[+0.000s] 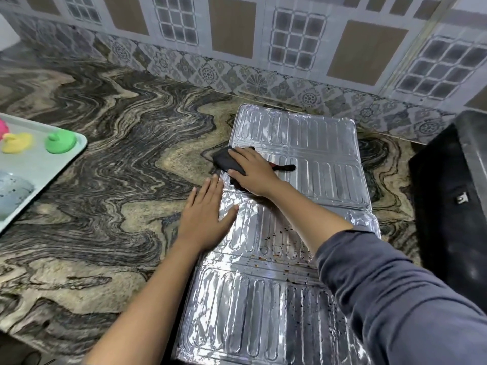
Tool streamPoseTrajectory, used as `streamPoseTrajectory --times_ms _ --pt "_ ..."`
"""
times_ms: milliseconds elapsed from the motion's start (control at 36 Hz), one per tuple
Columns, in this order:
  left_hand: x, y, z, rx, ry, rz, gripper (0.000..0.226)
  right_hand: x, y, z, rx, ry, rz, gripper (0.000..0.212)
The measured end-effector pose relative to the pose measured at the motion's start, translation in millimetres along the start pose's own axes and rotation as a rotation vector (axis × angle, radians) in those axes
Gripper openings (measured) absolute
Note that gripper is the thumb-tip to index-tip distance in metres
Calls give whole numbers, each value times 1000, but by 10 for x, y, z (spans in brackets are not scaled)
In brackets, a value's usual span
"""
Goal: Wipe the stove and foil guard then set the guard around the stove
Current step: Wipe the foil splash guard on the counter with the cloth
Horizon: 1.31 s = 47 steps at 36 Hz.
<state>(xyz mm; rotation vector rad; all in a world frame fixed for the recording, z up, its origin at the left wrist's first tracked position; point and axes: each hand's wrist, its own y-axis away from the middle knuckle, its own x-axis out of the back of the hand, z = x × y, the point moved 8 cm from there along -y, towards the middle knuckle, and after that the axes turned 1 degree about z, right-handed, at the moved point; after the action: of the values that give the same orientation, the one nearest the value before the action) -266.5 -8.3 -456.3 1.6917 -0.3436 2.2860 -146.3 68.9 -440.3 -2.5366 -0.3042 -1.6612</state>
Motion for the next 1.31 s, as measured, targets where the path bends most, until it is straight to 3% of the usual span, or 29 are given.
streamPoseTrajectory --times_ms 278,500,722,917,1028,1194,1306 --pt "9 10 2 21 3 -9 77 72 109 3 234 46 -225 55" --pt "-8 4 -2 23 -7 -21 80 243 395 399 158 -11 -211 53" --pt "-33 -1 -25 14 17 -16 76 515 981 1156 -122 -83 11 52" --pt "-18 12 -16 10 22 -2 78 751 1393 1640 -416 -83 355 50" --pt "0 11 -15 10 33 8 77 851 1534 1764 -549 -76 506 46" --pt "-17 10 -17 11 32 -5 79 962 1676 1810 -712 -324 676 42" --pt "1 10 -12 8 27 -7 80 1081 1774 1772 -758 -350 761 42"
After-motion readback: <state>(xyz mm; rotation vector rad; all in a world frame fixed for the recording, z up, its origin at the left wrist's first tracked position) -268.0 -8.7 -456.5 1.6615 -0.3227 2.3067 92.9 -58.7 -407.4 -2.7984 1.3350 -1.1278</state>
